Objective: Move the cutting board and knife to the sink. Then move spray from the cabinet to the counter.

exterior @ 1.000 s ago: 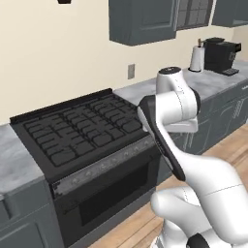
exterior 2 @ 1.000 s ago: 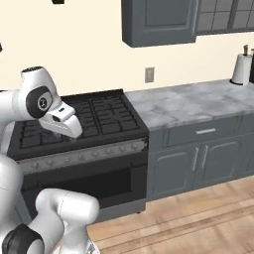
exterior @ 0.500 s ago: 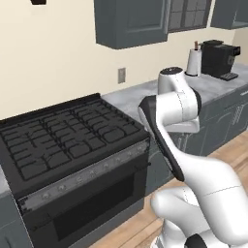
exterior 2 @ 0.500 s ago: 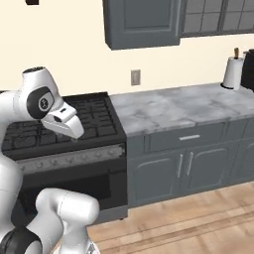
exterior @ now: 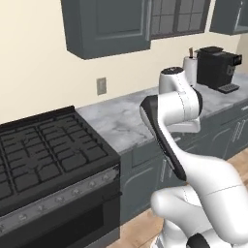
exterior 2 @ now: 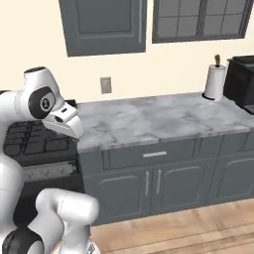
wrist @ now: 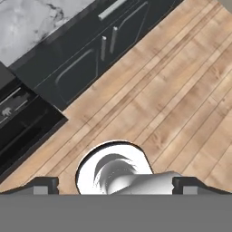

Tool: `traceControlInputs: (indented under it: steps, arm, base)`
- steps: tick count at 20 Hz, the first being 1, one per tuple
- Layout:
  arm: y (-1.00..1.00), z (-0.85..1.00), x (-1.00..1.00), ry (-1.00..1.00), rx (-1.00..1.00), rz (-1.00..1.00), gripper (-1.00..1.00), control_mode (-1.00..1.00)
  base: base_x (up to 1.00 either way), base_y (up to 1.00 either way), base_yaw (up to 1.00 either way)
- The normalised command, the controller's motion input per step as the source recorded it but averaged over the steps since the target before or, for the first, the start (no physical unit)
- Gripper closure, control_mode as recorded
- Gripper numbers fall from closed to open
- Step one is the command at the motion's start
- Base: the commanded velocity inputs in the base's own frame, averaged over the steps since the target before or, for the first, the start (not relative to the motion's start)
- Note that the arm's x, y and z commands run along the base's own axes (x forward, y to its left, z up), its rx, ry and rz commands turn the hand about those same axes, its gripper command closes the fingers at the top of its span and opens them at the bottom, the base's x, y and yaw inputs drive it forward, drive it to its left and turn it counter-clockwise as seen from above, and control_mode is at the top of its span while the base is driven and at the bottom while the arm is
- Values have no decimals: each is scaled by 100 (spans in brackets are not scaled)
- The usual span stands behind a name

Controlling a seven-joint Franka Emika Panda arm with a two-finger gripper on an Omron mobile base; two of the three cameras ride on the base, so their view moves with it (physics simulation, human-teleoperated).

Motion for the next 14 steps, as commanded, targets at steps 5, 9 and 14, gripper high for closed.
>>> traceControlInputs:
  steps: [5, 9, 14]
  arm:
    - [0, 0, 0, 0, 0, 0, -100, 100]
    - [0, 0, 0, 0, 0, 0, -100, 100]
    - [0, 0, 0, 0, 0, 0, -100, 100]
  base:
    - [93, -100, 16]
    - [88, -100, 16]
    - [79, -100, 18]
